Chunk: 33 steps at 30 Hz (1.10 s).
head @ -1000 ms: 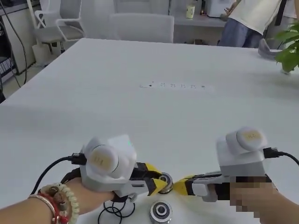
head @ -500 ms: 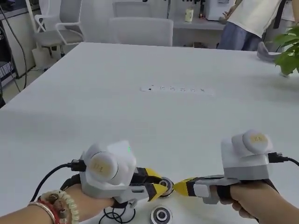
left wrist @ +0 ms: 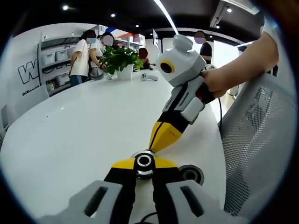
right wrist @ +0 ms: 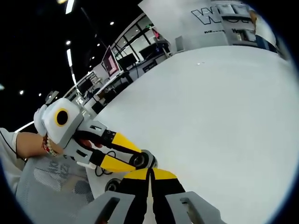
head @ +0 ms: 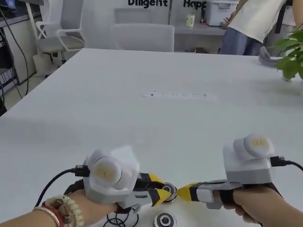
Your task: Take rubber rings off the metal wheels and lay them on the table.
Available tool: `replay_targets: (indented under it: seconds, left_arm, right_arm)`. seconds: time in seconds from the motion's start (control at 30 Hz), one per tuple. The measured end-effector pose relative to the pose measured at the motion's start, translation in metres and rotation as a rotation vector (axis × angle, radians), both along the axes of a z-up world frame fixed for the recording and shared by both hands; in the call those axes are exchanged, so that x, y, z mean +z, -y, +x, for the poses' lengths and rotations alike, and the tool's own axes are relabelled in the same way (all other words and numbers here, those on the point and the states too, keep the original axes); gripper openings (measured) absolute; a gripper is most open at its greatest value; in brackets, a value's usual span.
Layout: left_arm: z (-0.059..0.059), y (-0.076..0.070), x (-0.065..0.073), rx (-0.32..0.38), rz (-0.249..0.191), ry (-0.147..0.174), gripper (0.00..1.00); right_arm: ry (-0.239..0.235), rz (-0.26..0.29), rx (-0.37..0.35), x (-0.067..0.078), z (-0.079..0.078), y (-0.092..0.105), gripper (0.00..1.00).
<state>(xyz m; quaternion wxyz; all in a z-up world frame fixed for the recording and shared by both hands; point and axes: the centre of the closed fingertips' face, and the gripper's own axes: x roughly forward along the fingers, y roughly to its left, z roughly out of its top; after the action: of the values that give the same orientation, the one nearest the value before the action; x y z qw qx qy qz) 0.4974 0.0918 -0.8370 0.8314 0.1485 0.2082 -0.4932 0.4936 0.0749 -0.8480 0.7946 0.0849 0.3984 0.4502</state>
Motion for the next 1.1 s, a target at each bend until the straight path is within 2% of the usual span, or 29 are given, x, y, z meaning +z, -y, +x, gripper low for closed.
replay_targets:
  seconds: [0.3, 0.47, 0.57, 1.1]
  left_arm:
    - [-0.0011, 0.0012, -0.0001, -0.001, -0.004, 0.003, 0.07]
    - [-0.0014, 0.0016, 0.0003, -0.005, 0.003, 0.005, 0.07]
    - [-0.0018, 0.0012, 0.0002, 0.005, -0.003, 0.005, 0.07]
    - [-0.0013, 0.0026, -0.0001, -0.015, 0.016, 0.006, 0.07]
  right_arm:
    - [0.036, -0.024, 0.020, 0.0013, -0.0014, 0.0001, 0.00]
    - [0.037, -0.027, 0.025, 0.0014, -0.0006, 0.0001, 0.00]
    - [0.026, -0.012, -0.001, 0.0011, -0.0008, 0.0008, 0.00]
    - [0.026, -0.007, 0.020, 0.0053, 0.0001, -0.0019, 0.00]
